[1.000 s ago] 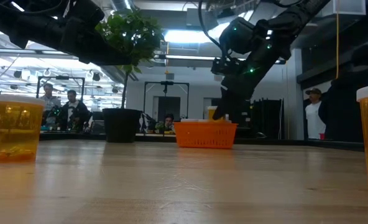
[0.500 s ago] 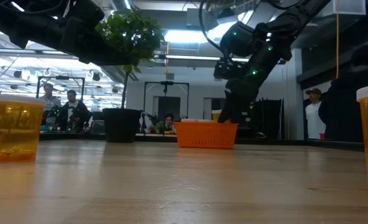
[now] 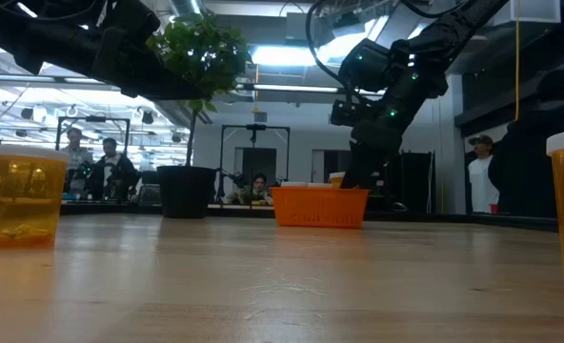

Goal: Pick and place pill bottles into a basket
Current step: Put the top right orange pill bottle into the orange bin, then put the left orange pill bottle into the orange bin

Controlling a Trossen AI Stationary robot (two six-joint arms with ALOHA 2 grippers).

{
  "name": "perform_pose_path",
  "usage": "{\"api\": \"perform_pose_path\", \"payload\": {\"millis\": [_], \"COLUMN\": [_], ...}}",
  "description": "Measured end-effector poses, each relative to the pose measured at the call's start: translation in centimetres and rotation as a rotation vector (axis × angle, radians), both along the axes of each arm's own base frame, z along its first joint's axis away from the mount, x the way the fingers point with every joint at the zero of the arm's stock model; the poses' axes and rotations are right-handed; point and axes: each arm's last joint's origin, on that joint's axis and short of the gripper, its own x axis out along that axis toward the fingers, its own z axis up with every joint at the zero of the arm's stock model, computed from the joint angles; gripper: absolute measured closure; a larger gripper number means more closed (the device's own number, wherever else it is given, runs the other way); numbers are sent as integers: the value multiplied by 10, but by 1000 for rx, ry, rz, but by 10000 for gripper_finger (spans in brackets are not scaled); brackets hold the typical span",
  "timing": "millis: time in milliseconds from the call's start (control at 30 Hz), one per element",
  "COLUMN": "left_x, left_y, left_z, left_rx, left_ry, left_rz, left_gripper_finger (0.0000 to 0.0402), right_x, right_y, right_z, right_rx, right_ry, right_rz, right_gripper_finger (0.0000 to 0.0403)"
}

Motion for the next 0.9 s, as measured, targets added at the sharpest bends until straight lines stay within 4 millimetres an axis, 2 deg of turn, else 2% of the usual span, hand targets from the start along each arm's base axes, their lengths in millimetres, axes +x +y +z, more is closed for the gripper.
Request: {"api": "perform_pose_path", "payload": {"millis": [400,733,900], "left_x": [0,0,0], "left_y": [0,0,0], "left_z": [0,0,0], "left_rx": [0,0,0], "left_ry": [0,0,0], "left_rz": [0,0,0], "left_gripper_finger": [331,329,329], "right_x": [0,0,-1], "right_y": [0,0,0], "right_z": [0,1,1], "right_rx": [-12,-13,-21], "right_ry": [-2,0,15], "right_rz": [12,13,5], "right_gripper_finger": [186,122,115]}}
